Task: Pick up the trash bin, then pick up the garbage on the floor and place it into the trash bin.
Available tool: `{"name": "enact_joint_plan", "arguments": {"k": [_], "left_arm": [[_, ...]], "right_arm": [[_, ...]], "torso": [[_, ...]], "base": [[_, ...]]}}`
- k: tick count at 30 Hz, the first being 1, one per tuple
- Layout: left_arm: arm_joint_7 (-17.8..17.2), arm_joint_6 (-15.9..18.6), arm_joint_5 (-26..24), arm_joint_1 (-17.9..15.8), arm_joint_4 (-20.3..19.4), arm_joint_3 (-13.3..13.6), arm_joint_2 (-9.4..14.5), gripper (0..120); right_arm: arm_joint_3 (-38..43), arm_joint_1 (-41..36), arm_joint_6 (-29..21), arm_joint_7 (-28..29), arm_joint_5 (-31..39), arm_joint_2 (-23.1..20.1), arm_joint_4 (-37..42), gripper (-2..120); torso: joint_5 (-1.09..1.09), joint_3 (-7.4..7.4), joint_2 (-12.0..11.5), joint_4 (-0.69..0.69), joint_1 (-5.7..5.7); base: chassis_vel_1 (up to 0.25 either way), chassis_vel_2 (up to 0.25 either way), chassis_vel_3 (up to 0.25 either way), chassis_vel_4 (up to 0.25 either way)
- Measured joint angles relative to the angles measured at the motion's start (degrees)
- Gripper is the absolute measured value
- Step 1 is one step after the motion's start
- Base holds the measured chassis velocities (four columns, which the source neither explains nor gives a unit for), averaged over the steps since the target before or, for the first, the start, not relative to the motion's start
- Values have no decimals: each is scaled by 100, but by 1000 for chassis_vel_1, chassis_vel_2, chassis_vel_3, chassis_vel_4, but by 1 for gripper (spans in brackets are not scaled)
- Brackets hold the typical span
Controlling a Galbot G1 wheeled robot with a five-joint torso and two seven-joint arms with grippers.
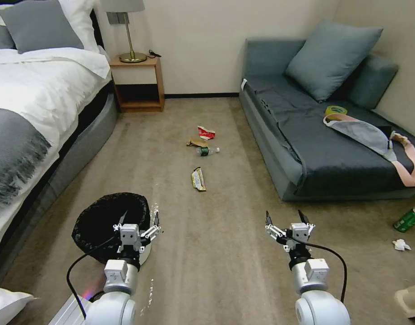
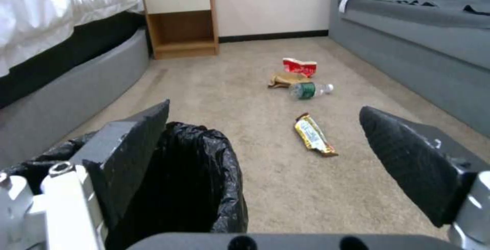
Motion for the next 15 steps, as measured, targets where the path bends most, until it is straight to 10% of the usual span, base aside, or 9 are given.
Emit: {"name": "enact_joint_plan", "arguments": {"k": [15], "left_arm": [[0,1,0,0,0,0,0,100]], "right_arm": [[0,0,-1,0,0,0,0,100]], "torso": [[0,0,0,0,0]], "base": [[0,0,0,0]]}}
